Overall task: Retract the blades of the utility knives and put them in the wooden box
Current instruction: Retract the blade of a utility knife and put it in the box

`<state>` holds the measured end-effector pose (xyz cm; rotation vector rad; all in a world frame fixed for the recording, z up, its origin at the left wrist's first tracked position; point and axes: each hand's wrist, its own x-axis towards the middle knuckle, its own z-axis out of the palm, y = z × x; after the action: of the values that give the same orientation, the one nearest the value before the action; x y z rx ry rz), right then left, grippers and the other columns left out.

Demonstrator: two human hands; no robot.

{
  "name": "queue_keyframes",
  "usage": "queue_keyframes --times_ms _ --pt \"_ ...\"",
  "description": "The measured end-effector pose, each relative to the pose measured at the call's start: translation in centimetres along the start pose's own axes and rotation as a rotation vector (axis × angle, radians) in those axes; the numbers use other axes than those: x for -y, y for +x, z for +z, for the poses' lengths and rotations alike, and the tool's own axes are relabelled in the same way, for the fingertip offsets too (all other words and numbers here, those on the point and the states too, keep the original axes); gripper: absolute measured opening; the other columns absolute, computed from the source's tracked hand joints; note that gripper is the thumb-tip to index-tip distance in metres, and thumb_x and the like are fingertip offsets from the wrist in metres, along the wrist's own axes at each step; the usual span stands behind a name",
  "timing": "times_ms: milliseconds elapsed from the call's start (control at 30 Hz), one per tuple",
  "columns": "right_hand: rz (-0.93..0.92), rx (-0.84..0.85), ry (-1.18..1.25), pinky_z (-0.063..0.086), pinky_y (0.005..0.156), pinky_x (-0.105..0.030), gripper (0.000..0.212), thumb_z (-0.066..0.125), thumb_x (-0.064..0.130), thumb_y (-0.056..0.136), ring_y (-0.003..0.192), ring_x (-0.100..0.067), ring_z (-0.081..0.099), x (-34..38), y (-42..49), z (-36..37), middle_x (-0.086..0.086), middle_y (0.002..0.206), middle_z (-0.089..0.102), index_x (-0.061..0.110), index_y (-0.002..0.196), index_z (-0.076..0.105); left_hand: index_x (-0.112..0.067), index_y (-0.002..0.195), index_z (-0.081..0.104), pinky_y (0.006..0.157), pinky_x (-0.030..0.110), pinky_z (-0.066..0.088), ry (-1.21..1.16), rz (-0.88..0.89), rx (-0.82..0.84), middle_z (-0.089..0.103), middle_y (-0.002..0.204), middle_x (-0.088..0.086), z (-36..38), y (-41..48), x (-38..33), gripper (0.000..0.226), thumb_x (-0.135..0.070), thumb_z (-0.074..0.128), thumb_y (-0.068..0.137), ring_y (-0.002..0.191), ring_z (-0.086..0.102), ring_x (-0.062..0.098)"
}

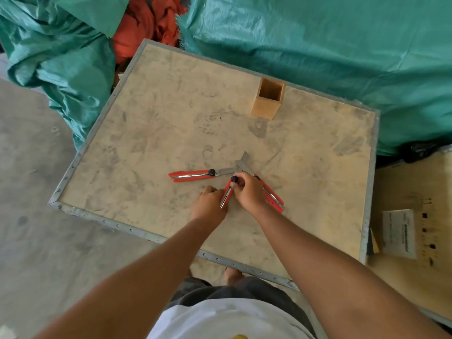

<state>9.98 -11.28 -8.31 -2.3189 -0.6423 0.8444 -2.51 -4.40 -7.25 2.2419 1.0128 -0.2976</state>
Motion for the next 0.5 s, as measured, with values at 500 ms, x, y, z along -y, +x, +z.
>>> queue_keyframes --times_ms 500 --pt "0.021 -0.048 0.216 0.062 0.086 -0.047 0.019 0.074 0.020 0.090 0.100 -0.021 0.071 4.5 1.3 -0.6 0.001 0.112 0.073 0.019 0.109 0.072 -0.024 0.127 0.063 0.079 0.032 0.059 -0.377 0.022 -0.119 0.069 0.113 -0.001 -3.7 -0.3 1.7 0.049 -0.018 0.071 0.079 0.090 0.067 0.015"
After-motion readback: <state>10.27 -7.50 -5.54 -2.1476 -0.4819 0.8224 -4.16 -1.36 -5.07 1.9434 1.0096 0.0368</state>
